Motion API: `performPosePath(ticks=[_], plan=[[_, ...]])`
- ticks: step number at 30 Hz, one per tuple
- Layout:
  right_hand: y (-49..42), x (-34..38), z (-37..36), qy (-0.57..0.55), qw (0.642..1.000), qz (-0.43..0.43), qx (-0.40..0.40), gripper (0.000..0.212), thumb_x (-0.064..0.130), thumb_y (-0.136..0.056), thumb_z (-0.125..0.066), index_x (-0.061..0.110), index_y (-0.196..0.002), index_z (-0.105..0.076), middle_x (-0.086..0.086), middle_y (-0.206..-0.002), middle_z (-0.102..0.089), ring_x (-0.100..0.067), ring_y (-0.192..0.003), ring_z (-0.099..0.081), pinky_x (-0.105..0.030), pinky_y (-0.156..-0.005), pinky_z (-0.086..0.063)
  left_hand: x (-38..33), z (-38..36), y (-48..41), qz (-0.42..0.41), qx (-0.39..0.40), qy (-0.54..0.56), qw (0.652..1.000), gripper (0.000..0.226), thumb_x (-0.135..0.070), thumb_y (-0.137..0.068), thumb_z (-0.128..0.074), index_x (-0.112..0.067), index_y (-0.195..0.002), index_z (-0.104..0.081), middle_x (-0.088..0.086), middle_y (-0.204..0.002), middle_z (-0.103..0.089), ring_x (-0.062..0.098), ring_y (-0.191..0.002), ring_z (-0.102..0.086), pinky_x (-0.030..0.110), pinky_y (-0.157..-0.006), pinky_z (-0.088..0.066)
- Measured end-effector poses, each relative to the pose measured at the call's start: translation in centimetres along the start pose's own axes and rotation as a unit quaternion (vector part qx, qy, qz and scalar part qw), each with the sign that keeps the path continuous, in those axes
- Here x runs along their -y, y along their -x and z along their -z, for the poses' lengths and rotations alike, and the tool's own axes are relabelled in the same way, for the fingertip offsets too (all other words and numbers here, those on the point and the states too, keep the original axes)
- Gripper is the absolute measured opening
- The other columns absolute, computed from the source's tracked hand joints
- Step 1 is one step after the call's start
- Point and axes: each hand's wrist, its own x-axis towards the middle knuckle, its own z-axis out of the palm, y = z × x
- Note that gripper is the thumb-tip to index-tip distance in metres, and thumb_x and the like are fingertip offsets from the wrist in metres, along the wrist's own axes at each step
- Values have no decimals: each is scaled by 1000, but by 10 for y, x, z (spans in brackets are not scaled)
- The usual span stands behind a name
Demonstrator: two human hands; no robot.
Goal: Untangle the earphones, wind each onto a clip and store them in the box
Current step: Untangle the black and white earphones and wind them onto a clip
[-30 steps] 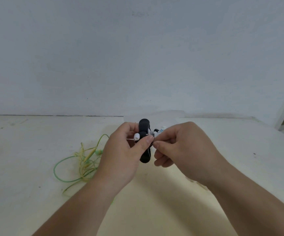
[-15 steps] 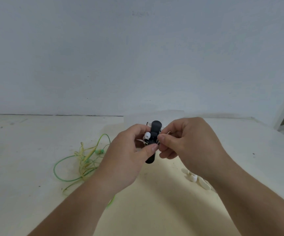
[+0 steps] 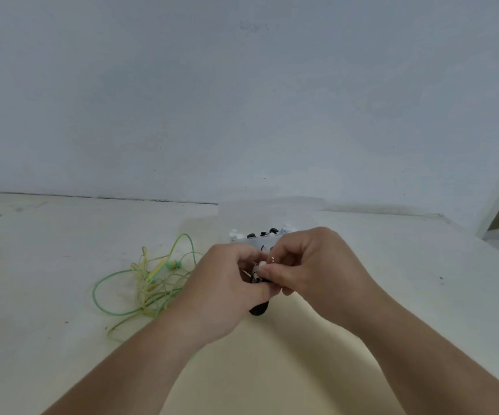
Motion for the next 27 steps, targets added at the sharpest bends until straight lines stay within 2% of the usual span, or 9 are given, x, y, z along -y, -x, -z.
performPosePath(ticks=[3, 7, 10, 13, 15, 17, 22, 24, 27], plan=[[-2, -2, 2, -19, 999, 18, -18, 16, 16, -79, -82, 18, -73, -68, -3, -60, -68, -13, -50, -62, -26, -52, -50, -3, -1, 1, -7, 1, 17, 1000, 10, -21, -79, -80, -29, -84, -76, -1, -79, -75, 22, -66, -62, 31, -65, -45], [-3, -3, 3, 3, 999, 32, 26, 12, 10, -87, -71, 19, -79, -70, 0, -69, -72, -14, -64, -71, -32, -65, -59, -1, 3, 1, 0, -7, 7, 1000, 6, -19, -80, -78, -24, -80, -75, -1, -55, -61, 9, -49, -45, 21, -51, -35], [-4, -5, 7, -14, 998, 33, 46, 24, -3, -89, -60, 16, -81, -74, 1, -70, -72, -12, -64, -71, -22, -63, -55, -1, 4, 2, -6, 3, 4, 1000, 6, -19, -80, -78, -24, -81, -75, -2, -58, -64, 9, -51, -48, 21, -53, -37], [-4, -5, 7, -17, 999, 32, 40, 25, 0, -88, -63, 19, -80, -76, 0, -68, -72, -14, -61, -70, -31, -65, -59, -2, 3, 3, -21, 25, 3, 999, 4, -23, -83, -76, -26, -84, -76, -8, -63, -69, 7, -56, -54, 19, -57, -41], [-4, -4, 7, -35, 999, 25, 32, 21, 1, -87, -65, 17, -80, -76, -2, -68, -73, -17, -61, -71, -35, -68, -61, -2, 4, 2, -21, 44, 18, 999, 9, -31, -85, -69, -28, -90, -77, -2, -77, -75, 16, -70, -66, 29, -69, -51], [-4, -3, 10, -61, 998, 19, 28, 14, 3, -86, -69, 14, -78, -75, -4, -69, -73, -20, -63, -72, -38, -69, -62, 0, 6, 1, -15, 47, 36, 998, 21, -39, -87, -60, -29, -95, -76, 2, -88, -77, 29, -90, -71, 49, -85, -58], [-2, -1, 9, -44, 998, 30, 40, 12, 7, -88, -68, 17, -82, -73, 1, -65, -69, -18, -59, -69, -46, -70, -61, 0, 5, -1, -20, 14, 32, 999, 30, -41, -89, -51, -25, -93, -76, 16, -91, -72, 37, -96, -66, 60, -83, -56], [-2, -1, 10, -31, 997, 44, 53, 23, 3, -93, -59, 21, -87, -73, 6, -61, -61, -12, -55, -61, -36, -62, -57, 0, 5, -1, -14, 7, 48, 999, 25, -39, -89, -54, -29, -94, -76, 11, -92, -74, 35, -99, -67, 61, -85, -55], [-2, 2, 14, -17, 995, 45, 83, 33, 0, -95, -51, 21, -94, -76, 11, -59, -56, -2, -50, -48, -13, -54, -38, -4, 5, -1, -2, -9, 88, 996, 16, -24, -96, -63, -33, -106, -72, 0, -95, -76, 29, -98, -70, 61, -87, -55]])
